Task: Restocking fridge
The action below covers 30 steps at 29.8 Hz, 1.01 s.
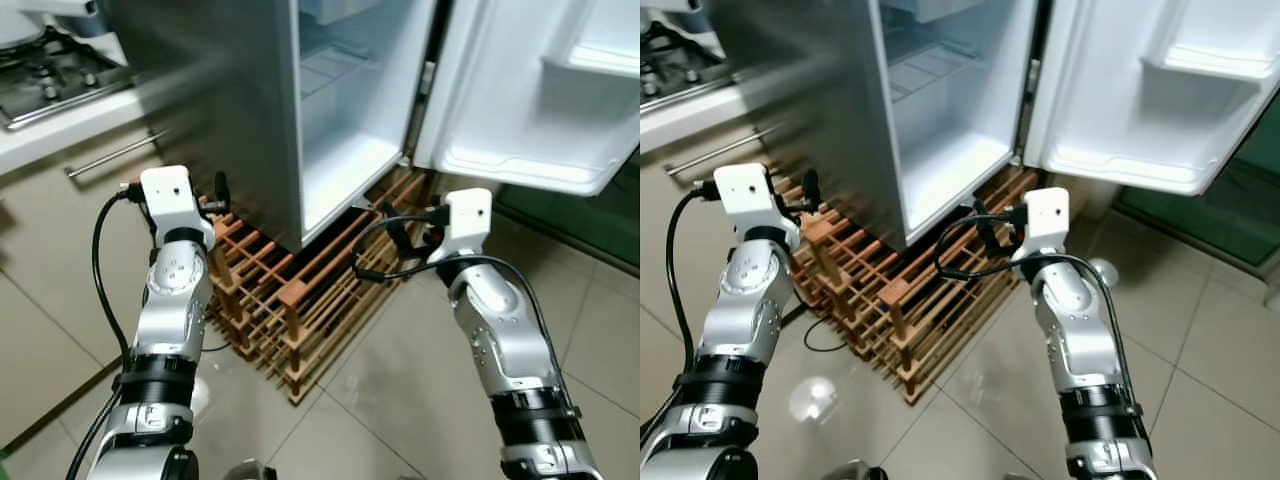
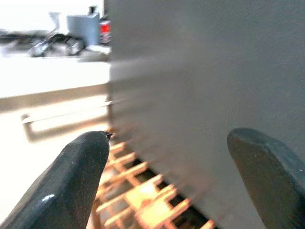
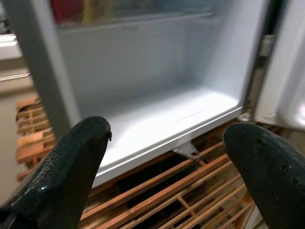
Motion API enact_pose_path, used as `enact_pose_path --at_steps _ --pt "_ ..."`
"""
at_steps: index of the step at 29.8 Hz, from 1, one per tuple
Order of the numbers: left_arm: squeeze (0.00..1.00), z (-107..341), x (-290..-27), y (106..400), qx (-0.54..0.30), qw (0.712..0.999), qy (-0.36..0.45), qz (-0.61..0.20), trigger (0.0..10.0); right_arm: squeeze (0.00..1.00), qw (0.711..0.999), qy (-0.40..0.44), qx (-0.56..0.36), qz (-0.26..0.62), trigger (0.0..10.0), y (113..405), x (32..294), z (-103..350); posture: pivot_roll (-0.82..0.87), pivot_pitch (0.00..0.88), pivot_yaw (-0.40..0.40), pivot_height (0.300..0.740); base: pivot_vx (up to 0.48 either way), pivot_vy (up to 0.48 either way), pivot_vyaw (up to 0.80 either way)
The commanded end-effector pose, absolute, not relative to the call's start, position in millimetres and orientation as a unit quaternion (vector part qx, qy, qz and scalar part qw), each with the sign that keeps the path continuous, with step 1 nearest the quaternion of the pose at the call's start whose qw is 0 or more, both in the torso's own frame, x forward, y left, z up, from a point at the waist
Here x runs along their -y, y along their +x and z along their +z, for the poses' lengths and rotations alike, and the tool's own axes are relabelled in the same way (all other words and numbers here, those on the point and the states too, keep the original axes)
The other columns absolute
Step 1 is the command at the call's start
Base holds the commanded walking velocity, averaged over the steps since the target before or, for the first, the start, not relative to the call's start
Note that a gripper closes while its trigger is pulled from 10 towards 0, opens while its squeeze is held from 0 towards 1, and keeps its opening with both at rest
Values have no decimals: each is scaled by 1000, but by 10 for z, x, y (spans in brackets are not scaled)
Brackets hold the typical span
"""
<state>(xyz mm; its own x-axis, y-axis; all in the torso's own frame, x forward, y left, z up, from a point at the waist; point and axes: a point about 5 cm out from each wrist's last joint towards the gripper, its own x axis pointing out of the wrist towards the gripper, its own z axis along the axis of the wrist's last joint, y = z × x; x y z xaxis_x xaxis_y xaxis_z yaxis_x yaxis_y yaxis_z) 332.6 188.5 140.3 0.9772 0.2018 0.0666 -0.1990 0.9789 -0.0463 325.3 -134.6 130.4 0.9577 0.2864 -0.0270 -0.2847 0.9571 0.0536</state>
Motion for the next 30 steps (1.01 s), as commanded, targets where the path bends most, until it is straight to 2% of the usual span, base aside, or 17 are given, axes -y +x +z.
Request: enact_pose_path --at_steps 1,2,6,11,14,15,18,23,25,26,30 --pt "0 1386 -1937 3282 33 992 -28 122 10000 0 990 25 -23 139 10000 3268 1367 1268 -42 0 -13 740 0 0 456" --pt "0 1362 -1994 3213 31 988 -23 148 10000 0 989 24 -29 141 10000 3272 1360 1241 -34 0 -25 740 0 0 450" --pt "0 1375 -2052 3139 37 985 -26 166 10000 0 988 24 -25 149 10000 3284 1320 1254 -21 0 -44 740 0 0 447" --pt "0 1310 -2048 3113 25 986 -4 165 10000 35 994 55 8 97 10000 3373 1437 1328 14 0 -96 740 0 0 449" --pt "0 1373 -1932 3189 30 990 19 139 10000 67 995 54 12 86 10000 3375 1493 1333 5 0 -95 740 0 0 446" --pt "0 1394 -1836 3232 34 992 14 120 10000 102 995 48 10 90 10000 3370 1507 1318 -4 0 -90 740 0 0 444" --pt "0 1398 -1750 3273 31 994 6 109 10000 122 995 42 11 92 10000 3385 1529 1311 -18 0 -79 740 0 0 444" --pt "0 1453 -1773 3227 46 990 -28 128 10000 165 995 45 24 91 10000 3402 1526 1362 -31 0 -61 740 0 0 445" --pt "0 1447 -1781 3206 45 990 -29 131 9608 184 994 45 26 93 10000 3402 1509 1364 -30 0 -59 740 0 0 444" --pt "0 1440 -1775 3192 44 990 -26 128 10000 196 994 45 27 94 10000 3403 1496 1365 -26 0 -57 740 0 0 450" --pt "0 1406 -1805 3161 40 991 -24 126 10000 192 994 48 8 95 10000 3399 1453 1295 -13 0 -52 740 0 0 464"
